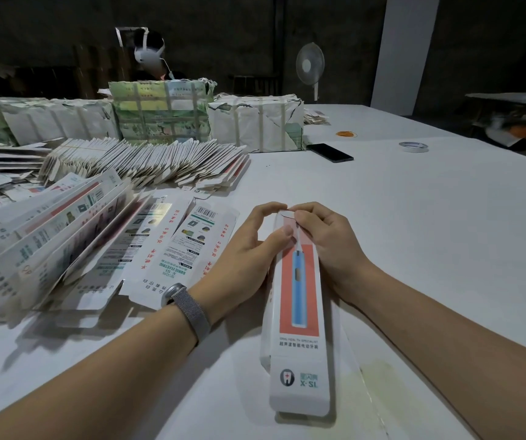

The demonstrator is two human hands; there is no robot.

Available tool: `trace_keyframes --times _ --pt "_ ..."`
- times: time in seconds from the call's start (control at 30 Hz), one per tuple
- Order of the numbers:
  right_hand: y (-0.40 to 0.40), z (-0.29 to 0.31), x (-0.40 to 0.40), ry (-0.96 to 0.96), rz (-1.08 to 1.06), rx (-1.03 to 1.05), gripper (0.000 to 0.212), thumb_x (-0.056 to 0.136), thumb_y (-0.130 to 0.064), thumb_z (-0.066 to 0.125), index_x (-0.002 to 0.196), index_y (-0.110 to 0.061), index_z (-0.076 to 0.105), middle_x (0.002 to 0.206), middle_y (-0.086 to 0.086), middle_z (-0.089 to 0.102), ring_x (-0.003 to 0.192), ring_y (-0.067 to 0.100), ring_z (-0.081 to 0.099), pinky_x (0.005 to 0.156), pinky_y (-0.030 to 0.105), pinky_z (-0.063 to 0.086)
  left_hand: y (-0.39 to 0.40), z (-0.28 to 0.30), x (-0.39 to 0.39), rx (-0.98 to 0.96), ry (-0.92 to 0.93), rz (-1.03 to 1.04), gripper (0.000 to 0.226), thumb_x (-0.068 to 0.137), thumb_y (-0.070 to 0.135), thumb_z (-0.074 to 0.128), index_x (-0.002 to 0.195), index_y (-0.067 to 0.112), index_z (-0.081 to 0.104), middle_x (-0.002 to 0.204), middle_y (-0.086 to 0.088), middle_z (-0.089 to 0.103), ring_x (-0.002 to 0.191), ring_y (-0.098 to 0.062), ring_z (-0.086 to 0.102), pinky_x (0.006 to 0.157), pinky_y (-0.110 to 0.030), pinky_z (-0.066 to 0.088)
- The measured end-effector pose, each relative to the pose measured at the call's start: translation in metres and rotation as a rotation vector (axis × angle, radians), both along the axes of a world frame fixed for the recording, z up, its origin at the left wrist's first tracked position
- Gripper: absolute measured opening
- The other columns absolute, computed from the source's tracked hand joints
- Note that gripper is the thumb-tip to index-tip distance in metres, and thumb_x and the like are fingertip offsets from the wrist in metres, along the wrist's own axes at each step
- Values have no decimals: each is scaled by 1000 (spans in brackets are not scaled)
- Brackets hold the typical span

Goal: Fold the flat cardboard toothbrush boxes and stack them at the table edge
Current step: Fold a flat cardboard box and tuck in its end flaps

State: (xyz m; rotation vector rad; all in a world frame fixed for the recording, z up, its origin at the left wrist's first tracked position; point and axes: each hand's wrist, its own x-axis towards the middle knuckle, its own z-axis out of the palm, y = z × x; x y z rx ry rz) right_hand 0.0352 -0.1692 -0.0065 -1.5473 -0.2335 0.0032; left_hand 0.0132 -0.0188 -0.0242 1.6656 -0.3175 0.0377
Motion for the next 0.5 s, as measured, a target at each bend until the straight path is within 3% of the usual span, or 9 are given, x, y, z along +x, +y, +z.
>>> trace_keyframes --times 0.27,0.37,0.5 --pt "-5 1 3 25 -14 27 20 100 -20 58 85 -10 69 73 3 69 67 24 69 74 40 60 1 -3 2 10 -14 -19 35 89 51 59 122 46 48 94 -8 78 83 -28 77 76 -40 61" --pt "-5 1 5 5 -38 1 20 99 -17 59 84 -11 70 73 1 70 66 22 70 72 37 61 2 -3 1 44 -21 -20 37 90 51 57 124 44 45 90 -3 79 79 -22 77 69 -28 60" --pt "-5 -1 5 3 -49 -24 21 100 -20 57 83 -13 66 69 -1 68 64 21 70 69 34 60 2 -2 0 60 -28 -22 38 91 54 58 126 44 46 90 -2 78 80 -22 77 69 -28 61"
